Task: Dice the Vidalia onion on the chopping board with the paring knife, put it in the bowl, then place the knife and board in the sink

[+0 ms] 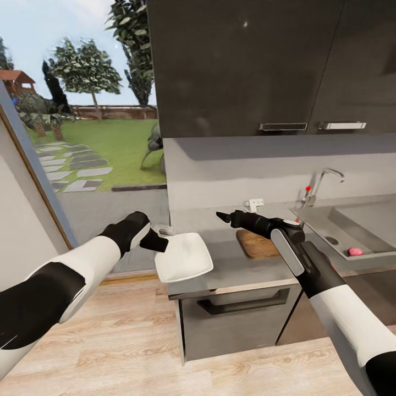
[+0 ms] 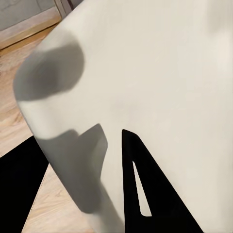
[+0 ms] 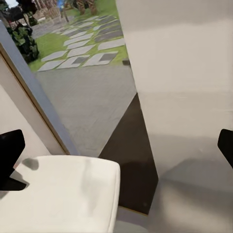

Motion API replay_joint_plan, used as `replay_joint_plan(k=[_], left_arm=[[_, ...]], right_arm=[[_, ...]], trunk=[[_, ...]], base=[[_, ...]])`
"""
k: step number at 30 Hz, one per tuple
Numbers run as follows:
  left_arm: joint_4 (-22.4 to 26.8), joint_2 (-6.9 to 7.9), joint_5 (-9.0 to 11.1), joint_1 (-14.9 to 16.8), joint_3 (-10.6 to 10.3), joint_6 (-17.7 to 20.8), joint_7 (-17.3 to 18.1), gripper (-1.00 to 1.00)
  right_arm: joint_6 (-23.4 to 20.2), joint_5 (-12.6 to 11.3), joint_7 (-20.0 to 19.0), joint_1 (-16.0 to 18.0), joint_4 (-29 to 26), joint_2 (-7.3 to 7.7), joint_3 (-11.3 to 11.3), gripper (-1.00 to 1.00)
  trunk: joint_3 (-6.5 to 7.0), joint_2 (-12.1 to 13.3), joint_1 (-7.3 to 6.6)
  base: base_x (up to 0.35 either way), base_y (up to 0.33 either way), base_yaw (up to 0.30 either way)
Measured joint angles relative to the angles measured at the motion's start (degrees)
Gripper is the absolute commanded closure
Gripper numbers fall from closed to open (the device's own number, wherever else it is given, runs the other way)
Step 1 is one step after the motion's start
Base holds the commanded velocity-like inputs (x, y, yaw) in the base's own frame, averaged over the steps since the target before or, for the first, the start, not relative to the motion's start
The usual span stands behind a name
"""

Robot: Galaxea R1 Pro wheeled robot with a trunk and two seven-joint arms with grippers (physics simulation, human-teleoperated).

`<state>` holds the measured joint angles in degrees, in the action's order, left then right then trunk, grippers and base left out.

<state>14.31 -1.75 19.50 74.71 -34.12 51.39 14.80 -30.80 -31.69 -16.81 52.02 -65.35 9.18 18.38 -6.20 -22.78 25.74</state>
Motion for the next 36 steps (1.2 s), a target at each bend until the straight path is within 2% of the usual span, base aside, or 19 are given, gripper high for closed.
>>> replay_joint_plan(k=[5,10,15,16,27,36], left_arm=[[0.1,-0.46,0.1,0.0,-0.3,0.3,0.0,1.0],[0.4,-1.31,0.1,0.1,-0.4,3.0,0.0,1.0],[3.8,-1.79,0.3,0.2,-0.5,5.2,0.0,1.0],[3.9,-1.82,-0.3,0.2,-0.6,5.2,0.0,1.0],[7.6,-1.76,-0.2,0.3,-1.2,5.6,-0.1,1.0],[8.0,-1.78,-0.2,0.2,-3.0,5.7,-0.1,1.0]], right_arm=[[0.0,0.0,0.0,0.0,0.0,0.0,0.0,-1.0],[0.0,0.0,0.0,0.0,0.0,0.0,0.0,-1.0],[0.0,0.0,0.0,0.0,0.0,0.0,0.0,-1.0],[-0.1,0.0,0.0,0.0,0.0,0.0,0.0,-1.0],[-0.1,-0.1,0.0,0.0,0.0,0.0,0.0,-1.0],[-0.1,-0.1,0.0,0.0,0.0,0.0,0.0,-1.0]], trunk=[[0.0,0.0,0.0],[0.0,0.0,0.0],[0.0,0.0,0.0],[0.0,0.0,0.0],[0.0,0.0,0.0],[0.0,0.0,-0.02]], base=[[0.0,0.0,0.0],[0.0,0.0,0.0],[0.0,0.0,0.0],[0.0,0.0,0.0],[0.0,0.0,0.0],[0.09,-0.049,0.0]])
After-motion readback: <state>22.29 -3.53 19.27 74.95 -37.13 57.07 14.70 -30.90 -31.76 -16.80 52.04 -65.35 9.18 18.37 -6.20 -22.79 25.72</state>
